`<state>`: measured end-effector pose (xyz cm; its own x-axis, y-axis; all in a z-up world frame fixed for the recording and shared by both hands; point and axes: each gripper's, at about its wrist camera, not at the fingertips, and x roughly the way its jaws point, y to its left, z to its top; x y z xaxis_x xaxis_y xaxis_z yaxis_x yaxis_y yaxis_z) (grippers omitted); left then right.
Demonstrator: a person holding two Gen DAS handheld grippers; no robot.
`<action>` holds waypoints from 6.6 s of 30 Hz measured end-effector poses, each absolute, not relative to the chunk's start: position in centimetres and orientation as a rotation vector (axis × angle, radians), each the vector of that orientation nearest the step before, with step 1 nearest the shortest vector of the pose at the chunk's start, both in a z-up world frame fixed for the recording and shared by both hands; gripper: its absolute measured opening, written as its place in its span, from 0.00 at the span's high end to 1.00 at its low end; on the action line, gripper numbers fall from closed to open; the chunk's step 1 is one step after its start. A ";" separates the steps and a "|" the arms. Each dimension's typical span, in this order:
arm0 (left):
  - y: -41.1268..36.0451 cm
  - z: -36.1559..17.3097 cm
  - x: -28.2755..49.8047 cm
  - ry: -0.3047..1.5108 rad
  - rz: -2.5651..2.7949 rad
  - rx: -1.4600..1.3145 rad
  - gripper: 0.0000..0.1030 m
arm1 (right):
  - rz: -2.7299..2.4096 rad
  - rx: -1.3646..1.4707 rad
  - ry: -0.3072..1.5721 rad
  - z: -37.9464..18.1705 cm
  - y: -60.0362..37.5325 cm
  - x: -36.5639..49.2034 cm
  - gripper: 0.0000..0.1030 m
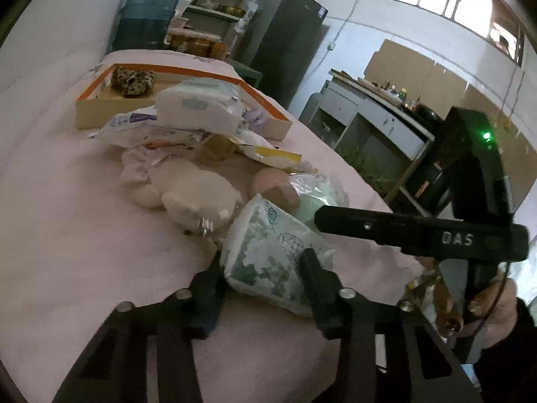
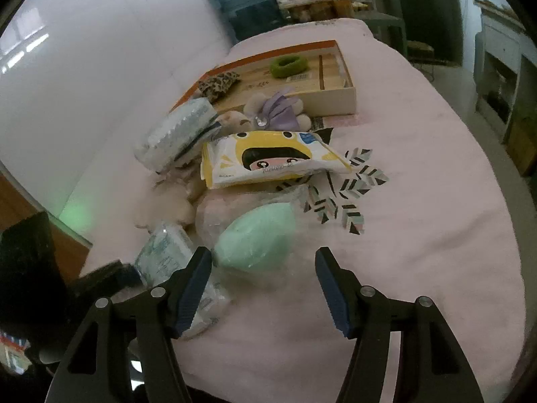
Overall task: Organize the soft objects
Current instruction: 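Grasp the floral wet-wipe pack with the left tool while the right tool grasps the bagged green sponge, then carry both items into the tray box beside the scrunchie and ring, then open both tools to release the items and withdraw from the tray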
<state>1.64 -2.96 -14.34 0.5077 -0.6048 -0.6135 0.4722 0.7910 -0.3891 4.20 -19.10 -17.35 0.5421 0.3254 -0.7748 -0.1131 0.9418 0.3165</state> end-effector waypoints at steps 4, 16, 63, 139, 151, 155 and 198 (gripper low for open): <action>-2.2 -13.9 0.9 0.800 -0.656 -0.194 0.65 | 0.291 0.269 0.980 -17.6 -19.2 4.3 0.47; 0.0 -10.8 -2.3 0.701 -0.630 -0.153 0.71 | 0.299 0.248 0.929 -15.4 -18.9 3.0 0.53; -2.1 -0.1 14.7 0.594 -0.295 -0.176 0.72 | 0.184 0.173 0.719 -6.0 -19.0 16.3 0.53; -3.2 -10.6 31.5 1.044 -0.256 -0.437 0.43 | 0.201 0.159 0.911 -15.8 -21.8 29.3 0.43; -2.9 -8.5 30.0 0.987 -0.265 -0.439 0.43 | 0.197 0.172 0.884 -14.6 -22.1 28.1 0.41; -3.0 -7.7 29.3 0.967 -0.263 -0.416 0.43 | 0.197 0.172 0.874 -14.0 -22.1 27.6 0.41; -0.7 -0.5 16.7 0.755 -0.190 -0.212 0.43 | 0.192 0.097 0.785 -7.3 -17.7 16.5 0.41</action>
<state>16.69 -0.70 -0.50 0.7134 -0.2455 -0.6563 0.0942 0.9617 -0.2574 16.47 -17.74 -7.25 0.6909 0.2072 -0.6927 -0.1349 0.9782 0.1582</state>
